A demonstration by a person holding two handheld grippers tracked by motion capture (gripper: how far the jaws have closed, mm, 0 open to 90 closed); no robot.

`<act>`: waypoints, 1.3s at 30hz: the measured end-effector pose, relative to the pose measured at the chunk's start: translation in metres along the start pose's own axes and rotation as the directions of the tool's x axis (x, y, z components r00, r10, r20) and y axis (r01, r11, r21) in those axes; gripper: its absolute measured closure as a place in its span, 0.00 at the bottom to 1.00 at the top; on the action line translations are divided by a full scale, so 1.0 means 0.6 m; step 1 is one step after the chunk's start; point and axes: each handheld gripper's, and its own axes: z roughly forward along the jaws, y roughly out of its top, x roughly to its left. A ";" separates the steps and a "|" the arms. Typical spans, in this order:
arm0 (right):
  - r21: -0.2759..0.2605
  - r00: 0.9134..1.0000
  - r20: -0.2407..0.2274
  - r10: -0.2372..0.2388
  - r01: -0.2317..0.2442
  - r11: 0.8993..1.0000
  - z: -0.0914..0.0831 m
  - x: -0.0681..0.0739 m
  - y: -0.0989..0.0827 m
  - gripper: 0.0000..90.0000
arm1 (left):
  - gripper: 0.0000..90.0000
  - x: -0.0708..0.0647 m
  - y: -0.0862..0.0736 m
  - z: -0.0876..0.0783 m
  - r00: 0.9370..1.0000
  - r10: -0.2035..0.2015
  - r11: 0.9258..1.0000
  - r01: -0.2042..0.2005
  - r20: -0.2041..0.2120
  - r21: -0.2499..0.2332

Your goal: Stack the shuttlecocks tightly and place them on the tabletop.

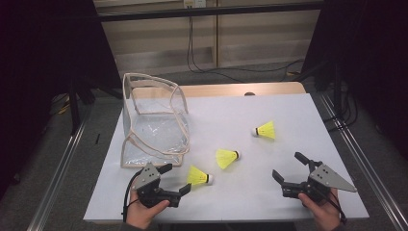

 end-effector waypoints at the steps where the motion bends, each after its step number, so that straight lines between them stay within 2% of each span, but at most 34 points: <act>1: 0.000 1.000 0.000 0.000 0.000 1.000 0.000 0.000 0.000 0.02 | 0.02 0.000 0.000 0.000 1.000 0.000 1.000 0.000 0.000 0.000; 4: 0.001 1.000 -0.001 -0.001 0.001 1.000 0.000 0.000 0.000 0.02 | 0.02 -0.004 0.002 0.006 1.000 -0.008 1.000 0.008 0.000 0.017; 6: -0.001 1.000 -0.001 -0.001 0.001 1.000 0.000 0.000 0.000 0.02 | 0.03 -0.005 0.003 0.007 1.000 0.001 1.000 -0.001 0.000 0.024; 11: -0.002 1.000 -0.002 -0.001 0.001 1.000 0.000 0.000 0.000 0.02 | 0.08 -0.010 0.004 0.015 1.000 0.001 0.999 -0.002 0.021 0.049; 14: -0.003 1.000 -0.002 0.000 0.000 1.000 0.000 0.000 0.000 0.02 | 0.13 -0.012 0.002 0.022 1.000 -0.001 0.996 -0.002 0.031 0.092; 15: -0.003 1.000 -0.003 0.001 -0.001 1.000 0.000 0.000 0.000 0.02 | 0.15 -0.012 0.002 0.022 1.000 -0.001 0.996 -0.002 0.031 0.092; 16: -0.003 1.000 -0.002 -0.001 0.001 1.000 0.000 0.000 0.000 0.02 | 0.15 -0.011 0.002 0.025 0.999 -0.003 0.993 -0.001 0.034 0.117; 19: -0.003 1.000 -0.003 0.000 0.000 1.000 0.000 0.000 0.000 0.02 | 0.21 -0.012 0.002 0.030 0.999 -0.009 0.992 0.004 0.038 0.128; 23: -0.005 1.000 -0.003 0.000 0.000 1.000 -0.001 0.000 0.000 0.02 | 0.27 -0.011 0.001 0.036 0.999 0.006 0.988 -0.013 0.040 0.157; 35: -0.005 1.000 -0.006 0.001 -0.001 1.000 -0.001 0.001 0.001 0.02 | 0.51 -0.009 0.002 0.047 0.997 -0.054 0.981 0.043 0.051 0.190; 39: -0.004 1.000 -0.006 0.001 -0.001 1.000 -0.001 0.001 0.001 0.02 | 0.57 -0.012 0.002 0.054 0.997 -0.058 0.978 0.045 0.059 0.205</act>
